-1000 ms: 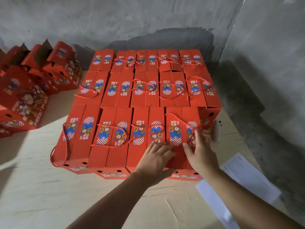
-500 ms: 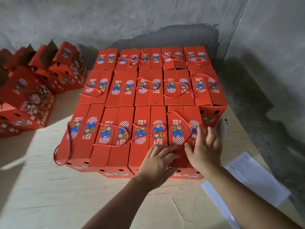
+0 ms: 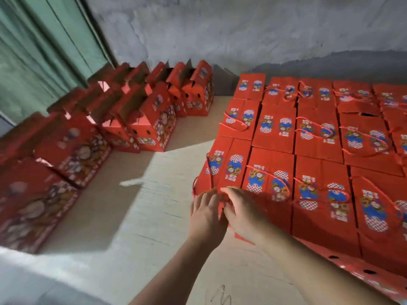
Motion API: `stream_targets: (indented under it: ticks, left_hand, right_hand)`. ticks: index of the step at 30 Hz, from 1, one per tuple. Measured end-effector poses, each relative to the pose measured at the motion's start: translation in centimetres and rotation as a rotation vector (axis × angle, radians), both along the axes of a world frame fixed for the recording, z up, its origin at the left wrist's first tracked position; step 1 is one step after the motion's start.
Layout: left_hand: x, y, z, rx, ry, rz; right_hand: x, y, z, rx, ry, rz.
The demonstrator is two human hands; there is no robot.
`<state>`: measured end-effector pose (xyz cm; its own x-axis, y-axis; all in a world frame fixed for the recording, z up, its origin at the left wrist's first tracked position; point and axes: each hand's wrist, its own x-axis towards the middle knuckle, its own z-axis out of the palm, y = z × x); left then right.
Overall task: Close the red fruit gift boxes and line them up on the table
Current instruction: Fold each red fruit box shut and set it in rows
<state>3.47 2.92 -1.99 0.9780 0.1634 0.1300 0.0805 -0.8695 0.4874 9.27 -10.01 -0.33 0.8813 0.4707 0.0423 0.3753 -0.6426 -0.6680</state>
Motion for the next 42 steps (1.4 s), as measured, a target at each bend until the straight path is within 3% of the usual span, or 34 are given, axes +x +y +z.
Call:
stream_targets:
  ticks: [3,9,13,19,22,27,30,32,38,42]
  left_hand:
    - [0.7,4.9,-0.5,0.064,0.154,-0.073]
    - [3.0,12.3,-0.3,-0.224,0.130,-0.211]
    - [7.0,16.2,0.0,-0.169,0.133,-0.257]
    - [18.4,24.7,1.5,0.024,0.180,0.029]
    - [23.5,30.1,2.0,0.129,0.312,0.204]
    - [30.2,35.7,2.0,0.064,0.424,0.335]
    - [32.9,37.5,1.7,-0.081,0.371,0.225]
    - [33.6,38.4,1.2,-0.111,0.319,0.260]
    - [32.3,38.4,-0.3,0.019,0.032,0.303]
    - [28.8,35.5,-0.3,0.030,-0.010,0.241]
  right_hand:
    - [1.4,6.2,-1.0,-0.132,0.018,0.038]
    - [4.3,8.8,-3.5,-0.578,-0.152,-0.043]
    - [3.7,9.6,-3.2,-0.613,-0.173,-0.110]
    - [3.8,9.6,-3.0,-0.656,-0.171,-0.115]
    - [4.0,9.9,-2.5,-0.620,-0.202,-0.111]
    - [4.2,10.2,-2.7,-0.629,-0.267,-0.132]
    - [4.4,10.3,-3.0,-0.613,-0.277,-0.149]
    - [4.5,10.5,-3.1,-0.610,-0.291,-0.143]
    - [4.7,10.2,-3.4,-0.619,-0.240,-0.119]
    - [4.5,10.0,-3.8,-0.605,-0.228,-0.117]
